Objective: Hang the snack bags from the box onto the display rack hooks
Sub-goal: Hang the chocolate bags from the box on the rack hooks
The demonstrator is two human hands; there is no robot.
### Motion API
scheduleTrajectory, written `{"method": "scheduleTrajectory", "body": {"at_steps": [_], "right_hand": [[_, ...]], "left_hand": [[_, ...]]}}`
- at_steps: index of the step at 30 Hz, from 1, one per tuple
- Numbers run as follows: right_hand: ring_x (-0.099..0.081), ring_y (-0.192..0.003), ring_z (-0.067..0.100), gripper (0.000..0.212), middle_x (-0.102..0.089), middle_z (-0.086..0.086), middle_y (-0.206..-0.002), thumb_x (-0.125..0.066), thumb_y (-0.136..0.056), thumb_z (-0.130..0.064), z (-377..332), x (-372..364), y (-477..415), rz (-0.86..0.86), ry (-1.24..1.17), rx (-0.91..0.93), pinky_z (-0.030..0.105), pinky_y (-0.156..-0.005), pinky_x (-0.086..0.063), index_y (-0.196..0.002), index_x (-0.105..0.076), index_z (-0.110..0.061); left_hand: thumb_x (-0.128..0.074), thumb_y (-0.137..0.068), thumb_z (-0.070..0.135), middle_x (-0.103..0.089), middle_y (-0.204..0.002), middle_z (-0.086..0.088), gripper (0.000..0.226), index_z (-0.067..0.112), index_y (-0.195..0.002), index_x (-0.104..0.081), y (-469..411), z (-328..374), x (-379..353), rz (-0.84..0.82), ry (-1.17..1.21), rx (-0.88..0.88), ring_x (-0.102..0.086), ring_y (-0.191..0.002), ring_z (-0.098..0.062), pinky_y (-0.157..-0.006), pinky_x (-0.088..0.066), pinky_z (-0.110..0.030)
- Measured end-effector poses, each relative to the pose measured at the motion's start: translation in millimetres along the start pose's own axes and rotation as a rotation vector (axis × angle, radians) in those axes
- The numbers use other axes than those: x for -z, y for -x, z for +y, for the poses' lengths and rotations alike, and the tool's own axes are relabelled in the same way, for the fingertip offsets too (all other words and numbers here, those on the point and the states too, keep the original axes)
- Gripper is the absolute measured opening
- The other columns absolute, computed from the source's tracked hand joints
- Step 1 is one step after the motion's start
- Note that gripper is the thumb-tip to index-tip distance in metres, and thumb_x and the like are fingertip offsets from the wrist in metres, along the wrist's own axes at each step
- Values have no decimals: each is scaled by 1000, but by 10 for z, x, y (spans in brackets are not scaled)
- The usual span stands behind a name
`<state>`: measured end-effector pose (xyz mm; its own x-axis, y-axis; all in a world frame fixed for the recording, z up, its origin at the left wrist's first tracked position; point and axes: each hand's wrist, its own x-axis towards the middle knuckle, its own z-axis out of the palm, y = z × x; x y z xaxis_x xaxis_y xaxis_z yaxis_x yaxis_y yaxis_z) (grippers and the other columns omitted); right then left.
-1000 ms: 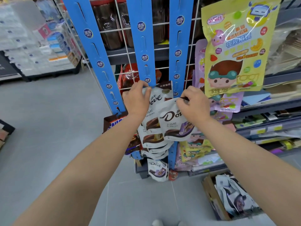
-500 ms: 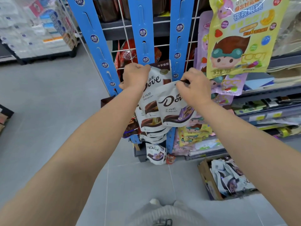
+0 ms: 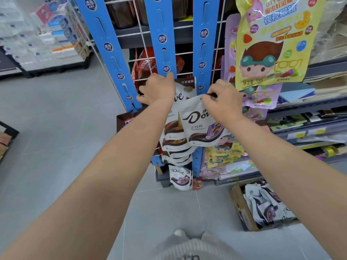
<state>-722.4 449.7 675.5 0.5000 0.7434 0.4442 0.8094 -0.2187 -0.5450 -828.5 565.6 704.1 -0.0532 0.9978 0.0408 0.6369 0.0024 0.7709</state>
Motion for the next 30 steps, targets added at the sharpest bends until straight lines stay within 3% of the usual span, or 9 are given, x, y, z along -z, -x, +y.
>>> {"method": "scheduleTrajectory", "body": {"at_steps": [7, 12, 14, 16, 18, 21, 24, 27, 30], "right_hand": [[-43, -77, 16, 17, -47, 1, -76, -55, -81, -19, 3, -35, -12, -28, -15, 6, 26, -62, -26, -72, -59, -5], [-49, -81, 21, 25, -49, 2, -79, -50, -80, -25, -55, -36, -83, -37, 0, 21, 26, -62, -26, -78, -63, -4], [-52, -89, 23, 21, -56, 6, -85, -55, -83, -22, -94, -41, -117, -31, 12, 38, 26, -63, -26, -82, -65, -4], [-53, -91, 22, 20, -58, 7, -88, -56, -84, -23, -150, -47, -154, -34, 15, 62, 25, -65, -26, -84, -66, -5], [-51, -88, 19, 21, -56, 4, -87, -57, -84, -26, -226, -53, -200, -74, 1, 71, 25, -66, -28, -84, -66, -7], [-52, -84, 18, 20, -55, 2, -84, -59, -84, -26, -344, -53, -276, -162, -78, 31, 28, -67, -34, -84, -70, -9], [-52, -85, 17, 21, -52, -3, -83, -58, -86, -25, -418, -49, -325, -207, -90, 49, 27, -70, -37, -89, -72, -10], [-55, -88, 19, 22, -56, 0, -88, -58, -89, -27, -465, -44, -370, -255, -77, 91, 31, -76, -44, -95, -72, -11], [-56, -92, 22, 22, -59, 5, -93, -57, -91, -24, -493, -50, -389, -284, -83, 118, 35, -80, -44, -99, -71, -9]], "left_hand": [[-53, -87, 38, -61, -80, 10, 20, 23, -78, -60, 13, -232, -28, 117, 36, -263, -51, -99, -18, -100, -26, -39], [-53, -91, 34, -52, -69, 18, 18, 24, -76, -54, -28, -378, 125, 72, 200, -463, -55, -88, -17, -92, -43, -48], [-53, -91, 33, -56, -75, 15, 16, 22, -80, -59, -8, -366, 178, 33, 235, -588, -52, -85, -12, -89, -44, -43], [-55, -87, 41, -64, -83, 10, 26, 18, -91, -67, 9, -341, 206, -72, 168, -763, -56, -86, -10, -88, -43, -33], [-53, -84, 45, -69, -90, 3, 38, 15, -102, -69, 9, -340, 206, -170, 27, -967, -62, -87, -12, -90, -43, -33], [-51, -89, 35, -72, -86, 3, 29, 17, -98, -71, 24, -428, 173, 6, -195, -1185, -67, -82, -16, -89, -31, -30], [-53, -88, 32, -72, -78, 6, 22, 21, -84, -72, 72, -419, 203, 166, -238, -1117, -66, -75, -15, -87, -27, -32], [-56, -85, 31, -67, -73, 7, 18, 20, -75, -66, 100, -338, 244, 145, -225, -911, -60, -72, -13, -90, -28, -33], [-58, -79, 23, -65, -69, 5, 9, 17, -73, -62, 118, -345, 219, 170, -220, -881, -60, -66, -15, -86, -25, -31]]}}
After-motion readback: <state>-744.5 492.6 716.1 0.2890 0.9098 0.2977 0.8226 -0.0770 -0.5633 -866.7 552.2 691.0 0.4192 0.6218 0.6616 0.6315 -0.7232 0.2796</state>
